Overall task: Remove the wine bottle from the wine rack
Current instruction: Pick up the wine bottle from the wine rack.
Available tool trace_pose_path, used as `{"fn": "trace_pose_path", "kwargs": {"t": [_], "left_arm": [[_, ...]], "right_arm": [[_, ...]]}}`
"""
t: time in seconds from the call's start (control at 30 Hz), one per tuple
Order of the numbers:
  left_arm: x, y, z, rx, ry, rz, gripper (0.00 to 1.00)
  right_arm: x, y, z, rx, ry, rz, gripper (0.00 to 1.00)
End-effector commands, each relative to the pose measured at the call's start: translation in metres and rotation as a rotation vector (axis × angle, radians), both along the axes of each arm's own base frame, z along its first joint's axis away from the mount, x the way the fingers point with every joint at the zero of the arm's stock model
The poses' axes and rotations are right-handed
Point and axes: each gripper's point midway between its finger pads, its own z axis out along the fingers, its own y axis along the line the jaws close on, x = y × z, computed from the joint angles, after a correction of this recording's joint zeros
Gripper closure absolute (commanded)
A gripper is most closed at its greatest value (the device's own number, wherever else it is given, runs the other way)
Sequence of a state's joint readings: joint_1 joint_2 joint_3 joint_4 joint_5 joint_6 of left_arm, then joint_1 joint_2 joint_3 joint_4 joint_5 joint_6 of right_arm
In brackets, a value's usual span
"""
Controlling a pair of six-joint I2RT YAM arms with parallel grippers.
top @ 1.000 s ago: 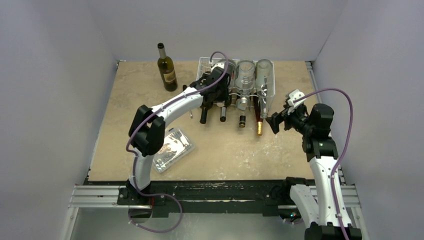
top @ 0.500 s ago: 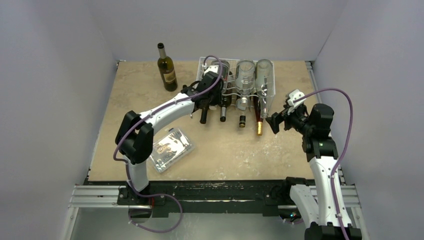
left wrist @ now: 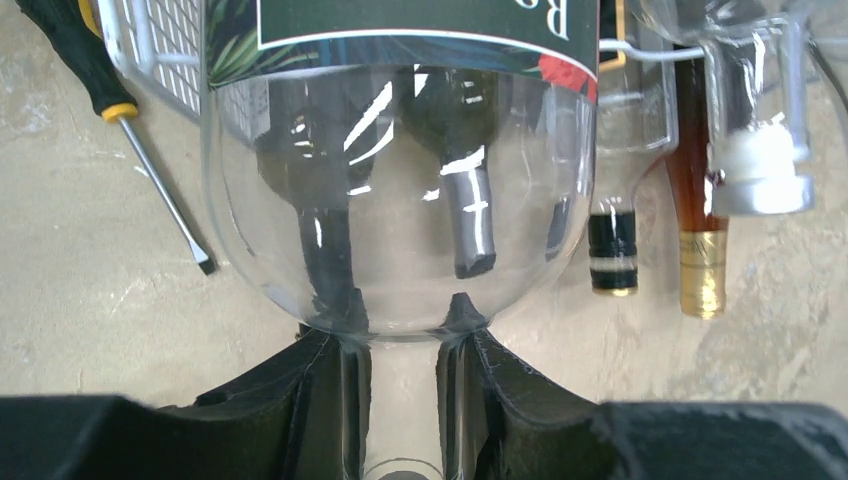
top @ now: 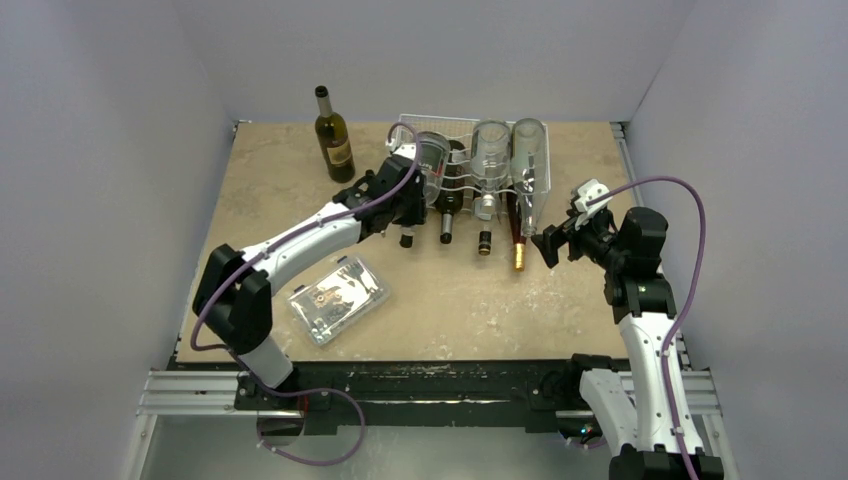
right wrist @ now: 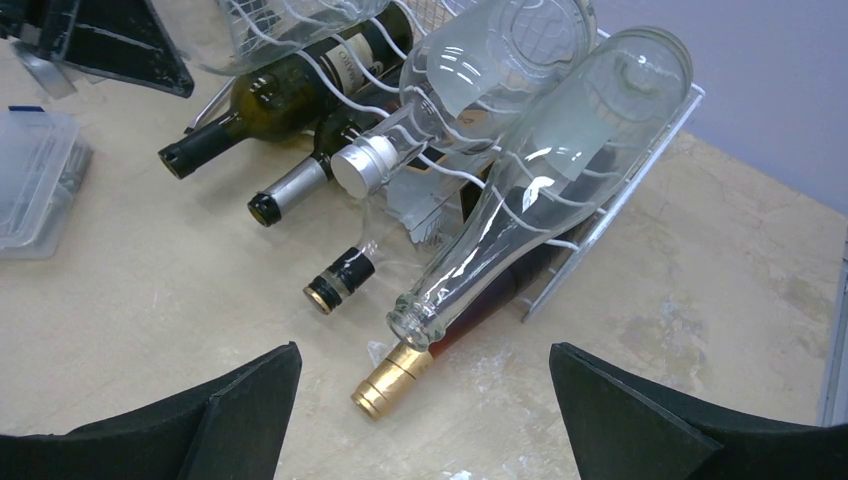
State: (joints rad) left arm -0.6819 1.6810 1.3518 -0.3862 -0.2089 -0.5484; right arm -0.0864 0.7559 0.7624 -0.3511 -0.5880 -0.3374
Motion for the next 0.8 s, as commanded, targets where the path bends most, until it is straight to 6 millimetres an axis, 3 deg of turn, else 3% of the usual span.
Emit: {"fn": "trace_pose_path", "kwargs": {"t": [0.0,0.33,0.77], "left_arm": [[0.004,-0.013,0.117,-0.237,-0.293,-0.059,1.0],[-0.057,0.001,0.107,-0.311,-0.194,-0.161,1.0],[-0.148,0.015,0.071,-0.366,-0.034,-0.328,1.0]], "right_arm": [[-0.001,0.0,0.006,-0.009,-0.036,0.01,0.01],[-0.011,0.011,0.007,-0.035,-0.048,0.107,0.01],[-0.026,0.025,0.001,-0.064,-0.043,0.241,0.01]]}}
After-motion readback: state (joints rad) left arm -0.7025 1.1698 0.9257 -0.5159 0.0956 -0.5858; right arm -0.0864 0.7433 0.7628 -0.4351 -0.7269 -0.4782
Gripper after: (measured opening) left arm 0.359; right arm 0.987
